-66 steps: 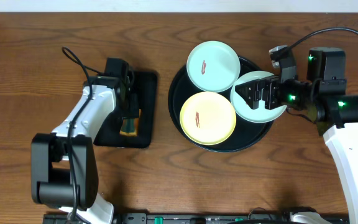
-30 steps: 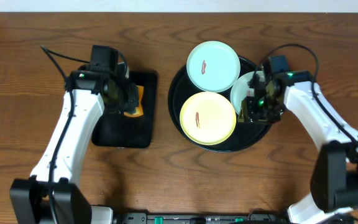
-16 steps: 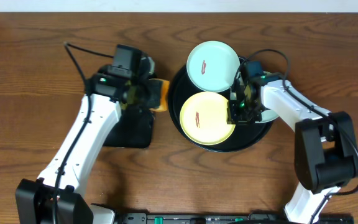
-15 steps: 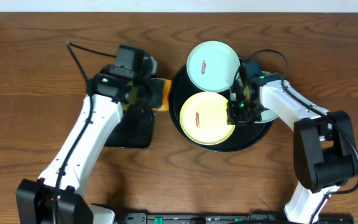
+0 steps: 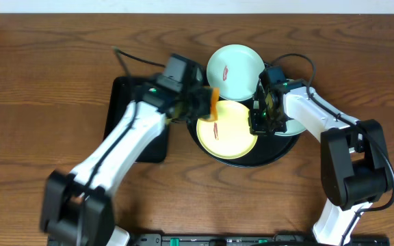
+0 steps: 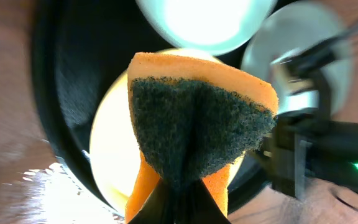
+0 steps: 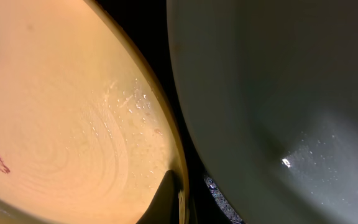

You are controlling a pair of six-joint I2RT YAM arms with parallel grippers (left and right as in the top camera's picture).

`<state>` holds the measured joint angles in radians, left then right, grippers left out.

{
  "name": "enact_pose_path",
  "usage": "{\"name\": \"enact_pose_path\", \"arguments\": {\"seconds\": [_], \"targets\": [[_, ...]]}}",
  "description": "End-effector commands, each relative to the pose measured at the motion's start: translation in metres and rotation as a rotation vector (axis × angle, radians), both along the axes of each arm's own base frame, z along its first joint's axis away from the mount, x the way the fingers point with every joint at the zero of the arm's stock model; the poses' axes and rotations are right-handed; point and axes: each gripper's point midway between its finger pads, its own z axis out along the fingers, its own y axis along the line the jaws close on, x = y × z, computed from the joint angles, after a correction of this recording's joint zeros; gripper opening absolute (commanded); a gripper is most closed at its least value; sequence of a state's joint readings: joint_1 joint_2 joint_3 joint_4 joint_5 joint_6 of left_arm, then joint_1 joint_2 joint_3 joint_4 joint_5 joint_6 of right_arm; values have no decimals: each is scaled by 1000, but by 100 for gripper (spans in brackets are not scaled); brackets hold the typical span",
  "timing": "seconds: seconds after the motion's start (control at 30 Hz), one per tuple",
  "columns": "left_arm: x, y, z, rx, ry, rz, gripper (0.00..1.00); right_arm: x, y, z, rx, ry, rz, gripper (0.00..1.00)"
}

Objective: Clean dirty plates on tray and stack at the side
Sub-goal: 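Scrub the yellow plate with the sponge held in left gripper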

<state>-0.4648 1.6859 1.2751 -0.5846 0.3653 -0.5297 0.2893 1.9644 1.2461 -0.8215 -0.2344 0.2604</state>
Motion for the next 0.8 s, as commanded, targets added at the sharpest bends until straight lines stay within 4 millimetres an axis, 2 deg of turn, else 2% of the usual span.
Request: {"name": "enact_pose_path", "arguments": {"seconds": [0.0,0.13,0.4,0.47,0.6,0.77], "targets": [[-6,-16,-32,-3,123,65,7,-5,-2,-18,-55,22,23,1],[-6,-33,-61,-6,188,109,7,-5,-2,-18,-55,22,23,1],[-13,-58,-99,0,239,112,8,-5,-2,-18,-55,23,23,1],[-15,-52,-115,49,257,127,8,-5,-2,-18,-55,23,23,1],[-14,-25,-141,193,255,180,7,-6,-2,-18,-57,28,23,1],[-11,9,-148,367,208,237,7,-8,-3,-18,-60,36,23,1]]}}
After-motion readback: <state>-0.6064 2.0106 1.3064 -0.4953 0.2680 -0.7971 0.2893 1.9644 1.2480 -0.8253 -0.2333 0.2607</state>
